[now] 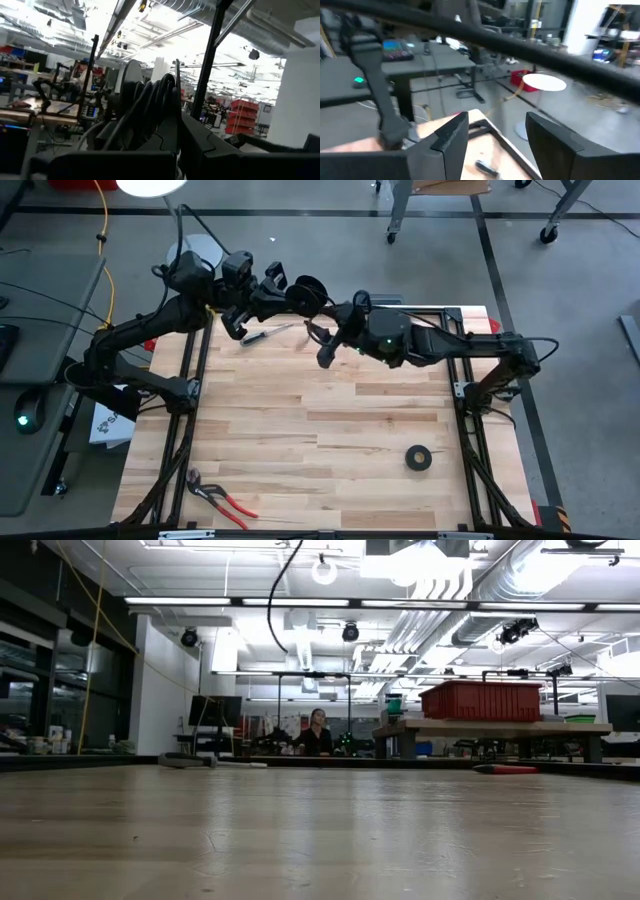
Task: Coil cords
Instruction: Coil the black wire on the black spool
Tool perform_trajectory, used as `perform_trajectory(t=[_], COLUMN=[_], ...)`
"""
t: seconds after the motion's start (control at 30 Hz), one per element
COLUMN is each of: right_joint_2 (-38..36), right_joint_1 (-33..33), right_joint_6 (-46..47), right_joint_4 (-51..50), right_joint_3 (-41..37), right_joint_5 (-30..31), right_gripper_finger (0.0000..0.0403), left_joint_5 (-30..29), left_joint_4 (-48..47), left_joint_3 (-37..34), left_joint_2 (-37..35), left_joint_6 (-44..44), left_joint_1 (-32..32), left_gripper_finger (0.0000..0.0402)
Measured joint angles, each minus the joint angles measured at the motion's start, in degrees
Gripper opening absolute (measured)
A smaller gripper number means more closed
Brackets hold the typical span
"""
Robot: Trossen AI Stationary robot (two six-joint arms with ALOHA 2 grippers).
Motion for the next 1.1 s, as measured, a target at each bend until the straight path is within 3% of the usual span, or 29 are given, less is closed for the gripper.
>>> perform_trajectory(t=[0.17,0.37,0.53,0.9,0.97,1.1], right_joint_2=[-4.21,-8.5,-11.86,-12.58,-12.59,-12.43], right_joint_1=[0.36,1.08,3.26,3.11,3.11,4.47], right_joint_6=[-0.67,8.07,7.85,-14.22,-15.56,-14.72], right_joint_4=[-3.79,-17.27,-17.75,-2.18,-0.15,-1.27], right_joint_3=[0.03,-0.02,0.03,0.03,0.03,0.03], right_joint_5=[2.59,4.17,16.7,44.94,47.87,47.88], right_gripper_finger=[0.019,0.019,0.019,0.019,0.019,0.019], left_joint_5=[2.97,8.68,10.89,17.08,18.46,20.57], left_joint_4=[-0.35,-0.57,-0.59,-0.24,-0.28,-0.24], left_joint_3=[0.0,0.0,0.0,0.0,0.0,0.0], left_joint_2=[-0.56,-0.68,-0.37,-0.37,-0.37,-0.37], left_joint_6=[1.0,1.11,1.68,2.16,2.14,2.08], left_joint_1=[4.03,8.72,11.41,14.13,14.54,15.51], left_gripper_finger=[0.0,0.0,0.0,0.0,0.0,0.0])
